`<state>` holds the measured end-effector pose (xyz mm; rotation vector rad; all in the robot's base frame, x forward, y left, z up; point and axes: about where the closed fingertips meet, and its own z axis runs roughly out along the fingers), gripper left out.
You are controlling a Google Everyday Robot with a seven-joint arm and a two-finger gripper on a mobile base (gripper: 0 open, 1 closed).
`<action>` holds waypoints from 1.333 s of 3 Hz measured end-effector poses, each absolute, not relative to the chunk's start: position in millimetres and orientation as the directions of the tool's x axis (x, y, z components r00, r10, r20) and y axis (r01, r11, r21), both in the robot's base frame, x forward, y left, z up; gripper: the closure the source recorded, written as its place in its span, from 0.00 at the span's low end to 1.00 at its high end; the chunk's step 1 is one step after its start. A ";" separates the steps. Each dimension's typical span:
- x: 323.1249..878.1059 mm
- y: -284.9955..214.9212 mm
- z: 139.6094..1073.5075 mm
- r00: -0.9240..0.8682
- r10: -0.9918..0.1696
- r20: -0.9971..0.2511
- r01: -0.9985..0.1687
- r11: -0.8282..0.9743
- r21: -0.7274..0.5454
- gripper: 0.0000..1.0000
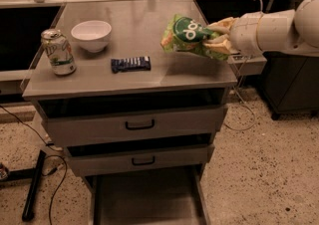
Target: Pick green rice chip bag from bottom drawer and place on counter
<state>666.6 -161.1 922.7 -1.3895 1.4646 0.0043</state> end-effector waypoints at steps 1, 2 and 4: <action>689.5 -160.5 907.0 0.138 -0.726 -0.674 -0.708 0.404 -0.580 1.00; 716.5 -147.9 890.4 0.093 -0.736 -0.671 -0.711 0.423 -0.562 1.00; 719.5 -142.5 888.2 0.089 -0.735 -0.673 -0.715 0.422 -0.557 0.61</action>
Offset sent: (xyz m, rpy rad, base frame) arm 0.0837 0.0273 -0.0492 -0.0085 0.1065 -0.1814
